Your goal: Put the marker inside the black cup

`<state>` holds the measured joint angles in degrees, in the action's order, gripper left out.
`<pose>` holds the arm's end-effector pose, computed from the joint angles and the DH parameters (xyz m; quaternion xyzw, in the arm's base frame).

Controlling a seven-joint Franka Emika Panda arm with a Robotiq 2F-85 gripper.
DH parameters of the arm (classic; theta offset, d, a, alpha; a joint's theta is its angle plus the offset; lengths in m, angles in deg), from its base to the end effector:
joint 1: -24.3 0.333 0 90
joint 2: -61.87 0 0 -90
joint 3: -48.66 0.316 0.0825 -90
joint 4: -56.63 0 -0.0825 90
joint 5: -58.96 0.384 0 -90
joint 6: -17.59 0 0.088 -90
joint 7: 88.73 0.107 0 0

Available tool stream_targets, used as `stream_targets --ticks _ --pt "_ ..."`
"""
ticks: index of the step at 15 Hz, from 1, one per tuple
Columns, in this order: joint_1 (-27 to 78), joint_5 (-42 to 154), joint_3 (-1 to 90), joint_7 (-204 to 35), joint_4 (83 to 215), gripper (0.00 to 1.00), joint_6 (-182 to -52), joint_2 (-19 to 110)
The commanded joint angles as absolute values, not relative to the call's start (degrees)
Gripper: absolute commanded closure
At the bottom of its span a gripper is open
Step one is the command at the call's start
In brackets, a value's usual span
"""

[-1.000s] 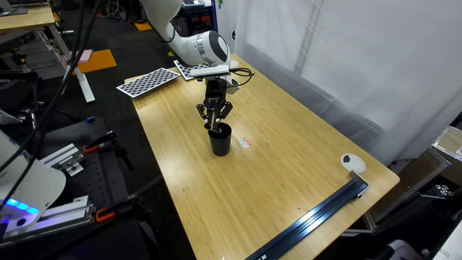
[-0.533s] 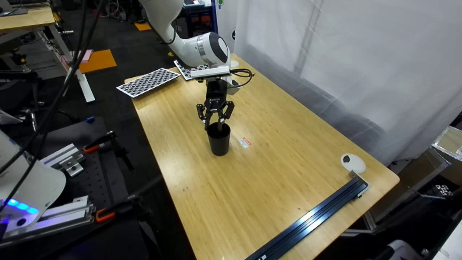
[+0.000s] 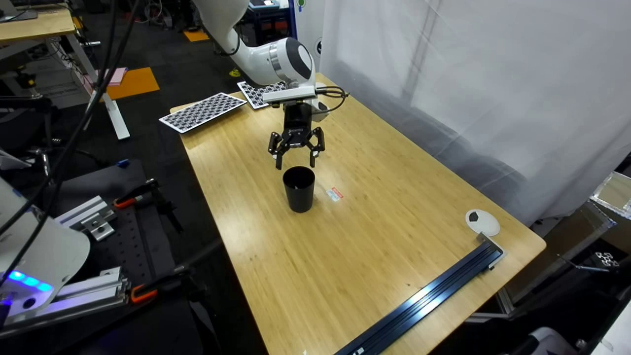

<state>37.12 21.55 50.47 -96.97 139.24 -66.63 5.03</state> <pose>0.6001 0.0823 0.0791 0.8037 0.2840 -0.4229 0.3075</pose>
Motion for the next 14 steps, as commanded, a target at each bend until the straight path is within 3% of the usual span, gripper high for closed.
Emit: stream_targets --ticks 1,14 --pt "35.58 23.23 52.27 -96.93 140.3 0.0 -70.28 8.57" --pt "30.96 40.99 54.73 -99.21 143.81 0.0 -89.99 15.86"
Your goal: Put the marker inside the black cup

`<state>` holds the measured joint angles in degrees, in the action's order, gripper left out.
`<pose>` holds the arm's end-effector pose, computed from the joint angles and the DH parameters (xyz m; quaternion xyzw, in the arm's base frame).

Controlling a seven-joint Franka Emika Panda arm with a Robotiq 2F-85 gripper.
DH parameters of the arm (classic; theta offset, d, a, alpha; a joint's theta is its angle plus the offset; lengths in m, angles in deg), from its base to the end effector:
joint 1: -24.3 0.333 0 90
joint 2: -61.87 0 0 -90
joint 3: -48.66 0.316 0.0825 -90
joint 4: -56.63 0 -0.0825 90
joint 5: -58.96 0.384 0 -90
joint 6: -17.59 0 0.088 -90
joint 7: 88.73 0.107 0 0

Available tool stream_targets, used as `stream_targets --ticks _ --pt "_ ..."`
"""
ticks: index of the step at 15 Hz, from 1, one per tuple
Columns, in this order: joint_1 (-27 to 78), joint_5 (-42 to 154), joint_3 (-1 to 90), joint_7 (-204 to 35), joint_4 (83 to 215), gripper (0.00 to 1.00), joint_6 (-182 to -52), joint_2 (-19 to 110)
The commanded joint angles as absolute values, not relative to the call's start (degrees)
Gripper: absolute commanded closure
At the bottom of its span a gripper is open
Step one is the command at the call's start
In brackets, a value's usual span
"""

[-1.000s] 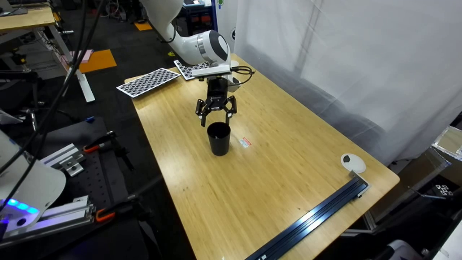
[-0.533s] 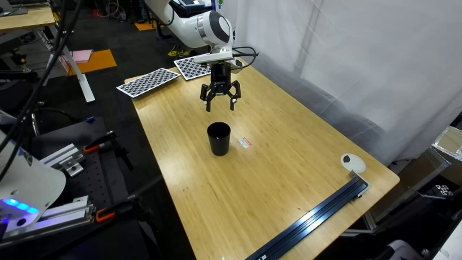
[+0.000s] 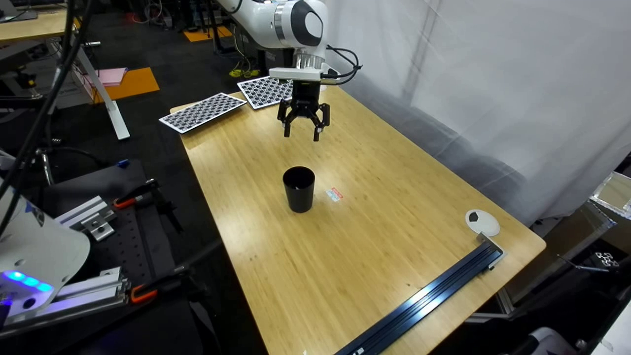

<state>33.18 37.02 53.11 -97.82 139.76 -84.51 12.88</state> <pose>0.6503 0.1140 0.1491 0.9201 0.2652 -0.2475 0.1475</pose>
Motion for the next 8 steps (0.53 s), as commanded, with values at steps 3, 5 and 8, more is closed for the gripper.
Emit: stream_targets --ticks 3,5,8 --pt "29.81 45.36 55.67 -100.97 145.98 0.0 -95.96 16.59" --pt "28.98 48.07 56.18 -101.59 148.04 0.0 -100.98 16.97" --pt "27.8 51.27 56.85 -103.37 151.36 0.0 -107.82 17.23"
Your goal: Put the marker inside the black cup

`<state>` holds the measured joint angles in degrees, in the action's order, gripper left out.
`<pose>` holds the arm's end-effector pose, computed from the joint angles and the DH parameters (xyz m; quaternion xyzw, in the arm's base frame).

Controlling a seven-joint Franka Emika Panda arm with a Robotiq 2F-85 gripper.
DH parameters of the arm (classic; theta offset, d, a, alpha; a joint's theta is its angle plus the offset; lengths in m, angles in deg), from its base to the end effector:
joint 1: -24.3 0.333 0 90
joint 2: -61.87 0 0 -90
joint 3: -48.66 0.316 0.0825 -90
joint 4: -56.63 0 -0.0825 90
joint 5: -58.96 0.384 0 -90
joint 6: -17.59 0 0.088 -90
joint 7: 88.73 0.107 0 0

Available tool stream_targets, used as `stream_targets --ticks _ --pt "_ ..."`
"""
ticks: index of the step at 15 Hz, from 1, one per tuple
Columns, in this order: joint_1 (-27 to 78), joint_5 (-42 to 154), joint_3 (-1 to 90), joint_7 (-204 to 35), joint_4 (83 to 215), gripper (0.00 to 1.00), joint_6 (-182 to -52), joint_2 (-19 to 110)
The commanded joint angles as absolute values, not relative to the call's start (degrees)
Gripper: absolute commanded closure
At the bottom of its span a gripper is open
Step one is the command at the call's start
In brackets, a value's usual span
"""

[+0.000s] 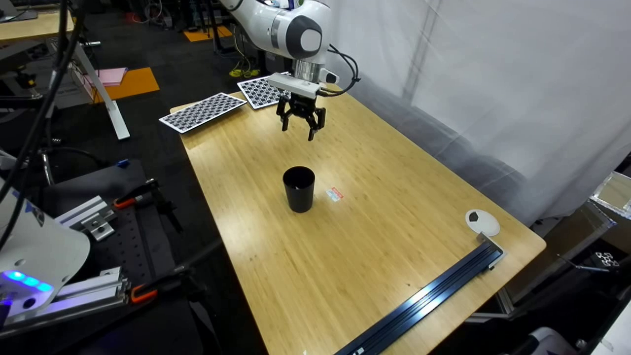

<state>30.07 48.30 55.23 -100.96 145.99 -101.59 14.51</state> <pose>0.6528 0.1251 0.1375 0.9553 0.2542 -0.1482 0.0292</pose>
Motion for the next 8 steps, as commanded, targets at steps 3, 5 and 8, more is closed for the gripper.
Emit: stream_targets --ticks 3,5,8 --pt "26.7 53.4 57.42 -105.26 154.74 0.0 -113.79 17.58" --pt "26.19 53.88 57.65 -106.48 156.5 0.0 -115.96 17.83" --pt "25.79 54.15 57.85 -107.18 158.39 0.0 -117.38 18.24"
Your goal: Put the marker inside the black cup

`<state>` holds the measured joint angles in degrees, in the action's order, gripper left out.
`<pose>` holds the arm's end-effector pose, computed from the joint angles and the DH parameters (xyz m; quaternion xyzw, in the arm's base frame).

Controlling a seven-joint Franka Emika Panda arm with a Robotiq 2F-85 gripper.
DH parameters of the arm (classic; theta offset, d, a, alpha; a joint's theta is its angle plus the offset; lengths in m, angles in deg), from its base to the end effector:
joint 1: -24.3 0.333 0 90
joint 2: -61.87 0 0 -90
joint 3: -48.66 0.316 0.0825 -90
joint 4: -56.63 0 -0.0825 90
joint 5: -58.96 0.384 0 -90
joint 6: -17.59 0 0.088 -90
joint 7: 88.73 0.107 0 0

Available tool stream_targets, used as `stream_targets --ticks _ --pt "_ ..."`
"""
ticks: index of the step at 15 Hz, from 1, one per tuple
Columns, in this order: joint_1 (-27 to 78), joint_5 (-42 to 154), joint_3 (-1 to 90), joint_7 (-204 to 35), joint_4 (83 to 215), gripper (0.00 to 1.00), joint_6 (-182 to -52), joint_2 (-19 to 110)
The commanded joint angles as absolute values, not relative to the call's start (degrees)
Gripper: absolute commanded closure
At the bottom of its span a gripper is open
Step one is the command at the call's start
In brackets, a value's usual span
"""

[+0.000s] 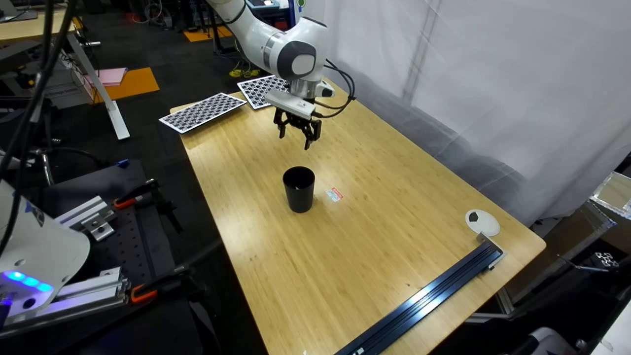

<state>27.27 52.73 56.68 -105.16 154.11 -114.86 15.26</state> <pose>0.6340 0.1157 0.1091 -0.9609 -0.2589 0.0954 0.0209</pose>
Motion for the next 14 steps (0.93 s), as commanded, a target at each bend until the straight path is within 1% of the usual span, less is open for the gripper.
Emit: stream_targets --ticks 1,14 --pt "27.38 52.98 56.54 -105.48 154.47 0.0 -115.19 15.27" --pt "27.13 53.03 56.74 -105.77 156.12 0.0 -115.8 16.48"
